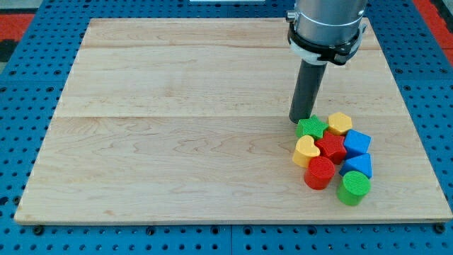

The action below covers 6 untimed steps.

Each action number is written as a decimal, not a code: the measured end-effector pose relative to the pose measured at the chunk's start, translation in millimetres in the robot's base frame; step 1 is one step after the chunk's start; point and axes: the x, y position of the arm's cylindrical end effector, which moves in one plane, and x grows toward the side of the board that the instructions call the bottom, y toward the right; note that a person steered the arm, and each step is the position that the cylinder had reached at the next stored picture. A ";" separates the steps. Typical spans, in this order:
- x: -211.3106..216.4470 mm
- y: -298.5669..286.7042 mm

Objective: Move your arm towards the bottom right of the board

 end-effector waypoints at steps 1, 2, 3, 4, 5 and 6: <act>0.0 0.0; 0.0 -0.1; -28.8 -0.2; -59.6 47.5; -64.1 141.0; 6.6 175.1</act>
